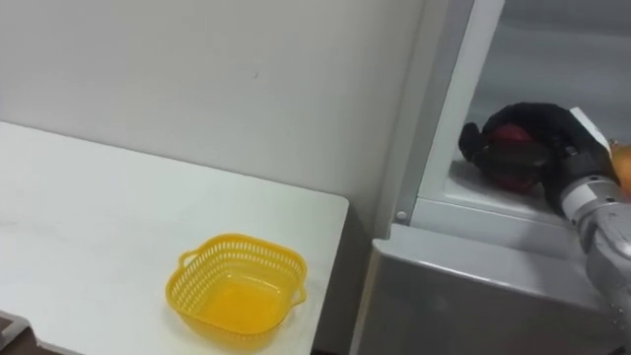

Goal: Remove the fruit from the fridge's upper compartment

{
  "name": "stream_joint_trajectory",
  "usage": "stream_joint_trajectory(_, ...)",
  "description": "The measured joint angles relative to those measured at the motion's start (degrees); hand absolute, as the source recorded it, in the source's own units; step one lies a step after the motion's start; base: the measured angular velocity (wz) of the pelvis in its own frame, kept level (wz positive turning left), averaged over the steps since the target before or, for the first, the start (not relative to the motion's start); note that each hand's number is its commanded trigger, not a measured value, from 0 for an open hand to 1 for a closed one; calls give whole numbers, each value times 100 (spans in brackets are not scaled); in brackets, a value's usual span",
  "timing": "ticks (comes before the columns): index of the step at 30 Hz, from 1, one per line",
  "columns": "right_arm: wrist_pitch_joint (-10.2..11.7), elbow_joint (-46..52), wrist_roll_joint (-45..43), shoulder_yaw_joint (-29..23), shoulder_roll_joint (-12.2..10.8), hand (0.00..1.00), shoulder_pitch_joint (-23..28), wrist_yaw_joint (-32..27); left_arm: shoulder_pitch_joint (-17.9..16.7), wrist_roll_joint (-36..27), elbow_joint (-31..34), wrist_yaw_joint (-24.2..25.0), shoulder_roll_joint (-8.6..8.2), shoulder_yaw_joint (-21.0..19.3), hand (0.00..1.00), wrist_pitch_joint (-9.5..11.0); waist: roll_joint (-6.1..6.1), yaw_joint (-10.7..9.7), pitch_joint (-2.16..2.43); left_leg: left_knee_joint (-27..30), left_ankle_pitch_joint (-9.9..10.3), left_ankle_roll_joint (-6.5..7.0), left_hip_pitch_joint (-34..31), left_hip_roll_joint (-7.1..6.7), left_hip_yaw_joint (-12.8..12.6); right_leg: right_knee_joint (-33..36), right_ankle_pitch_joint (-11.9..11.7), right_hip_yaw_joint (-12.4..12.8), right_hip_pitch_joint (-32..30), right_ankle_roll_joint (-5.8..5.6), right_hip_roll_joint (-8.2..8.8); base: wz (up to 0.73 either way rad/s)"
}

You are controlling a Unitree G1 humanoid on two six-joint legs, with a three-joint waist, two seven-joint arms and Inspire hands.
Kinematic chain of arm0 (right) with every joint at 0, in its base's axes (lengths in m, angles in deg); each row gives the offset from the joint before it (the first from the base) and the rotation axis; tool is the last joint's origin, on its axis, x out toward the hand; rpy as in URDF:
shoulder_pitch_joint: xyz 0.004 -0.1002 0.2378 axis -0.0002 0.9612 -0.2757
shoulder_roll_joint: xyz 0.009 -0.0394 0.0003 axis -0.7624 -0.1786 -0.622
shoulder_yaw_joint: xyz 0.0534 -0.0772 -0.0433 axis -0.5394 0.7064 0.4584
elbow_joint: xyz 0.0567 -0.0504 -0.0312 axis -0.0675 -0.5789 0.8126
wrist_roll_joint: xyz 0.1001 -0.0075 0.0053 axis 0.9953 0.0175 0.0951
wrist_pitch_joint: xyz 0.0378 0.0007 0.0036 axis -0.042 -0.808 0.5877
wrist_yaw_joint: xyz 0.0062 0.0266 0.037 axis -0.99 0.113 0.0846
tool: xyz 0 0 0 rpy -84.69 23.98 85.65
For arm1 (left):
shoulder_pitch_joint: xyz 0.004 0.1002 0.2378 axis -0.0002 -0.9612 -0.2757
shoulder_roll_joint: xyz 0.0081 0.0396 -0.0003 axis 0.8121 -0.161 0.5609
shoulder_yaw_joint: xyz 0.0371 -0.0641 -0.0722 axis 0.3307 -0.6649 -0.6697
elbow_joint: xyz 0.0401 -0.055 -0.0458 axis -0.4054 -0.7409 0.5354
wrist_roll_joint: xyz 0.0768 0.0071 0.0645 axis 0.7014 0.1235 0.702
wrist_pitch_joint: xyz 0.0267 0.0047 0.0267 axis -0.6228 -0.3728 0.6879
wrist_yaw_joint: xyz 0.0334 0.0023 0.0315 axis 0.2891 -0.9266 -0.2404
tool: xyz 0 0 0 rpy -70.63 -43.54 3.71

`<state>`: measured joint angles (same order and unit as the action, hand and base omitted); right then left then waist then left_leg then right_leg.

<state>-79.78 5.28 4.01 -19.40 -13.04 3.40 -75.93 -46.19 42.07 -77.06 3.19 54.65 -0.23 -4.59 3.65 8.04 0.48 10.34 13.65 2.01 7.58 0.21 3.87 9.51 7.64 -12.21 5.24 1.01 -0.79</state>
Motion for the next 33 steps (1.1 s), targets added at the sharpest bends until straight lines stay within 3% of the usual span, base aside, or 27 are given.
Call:
stream_joint_trajectory(5, -3, 1018, -139, -25, -111, 100, 570, -464, -29, 2, -1, -180, -26, -27, 0, 96, -24, -2, 18, 3, -2, -2, 16, 20, -78, -2, 0, 103, -14, 0, -23, -8)
stream_joint_trajectory(10, -18, 1741, -530, -118, -315, 100, 1004, -746, -59, 0, -6, -187, -58, -124, 0, 139, -15, -34, 9, -19, -2, -2, 54, 62, -271, -1, 0, 145, -20, 0, -15, -11)
stream_joint_trajectory(12, -20, 2381, -740, -242, -366, 100, 1382, -819, -106, 2, -20, -215, -107, -146, 0, 255, -18, -48, -6, -89, -1, -1, 78, 65, -351, -2, 1, 172, -46, 1, -16, -12)
stream_joint_trajectory(19, 19, 3811, -750, -245, -681, 100, 1616, -929, -236, -1, -63, -353, -144, -146, 0, 408, -49, -232, -41, -158, 5, -3, 95, 79, -386, 2, 0, 292, -56, 2, -44, -3)
stream_joint_trajectory(26, 467, 4924, -893, -242, -978, 100, 1958, -970, -392, -4, -7, -655, -331, -146, 0, 567, -135, -300, -49, -151, 6, -4, 130, 86, -412, 0, 0, 429, -45, 2, -66, -1)
stream_joint_trajectory(30, 566, 5133, -957, -240, -1345, 100, 2013, -825, -405, -3, -26, -643, -482, -131, 0, 678, -206, -308, -48, -167, 6, -5, 158, 92, -480, 9, 0, 438, -49, 2, -70, -9)
stream_joint_trajectory(33, 631, 5261, -986, -230, -1441, 100, 2023, -680, -402, -4, -100, -617, -510, -103, 0, 781, -264, -329, -36, -171, 12, -12, 145, 97, -514, 19, -1, 467, -69, 4, -76, -7)
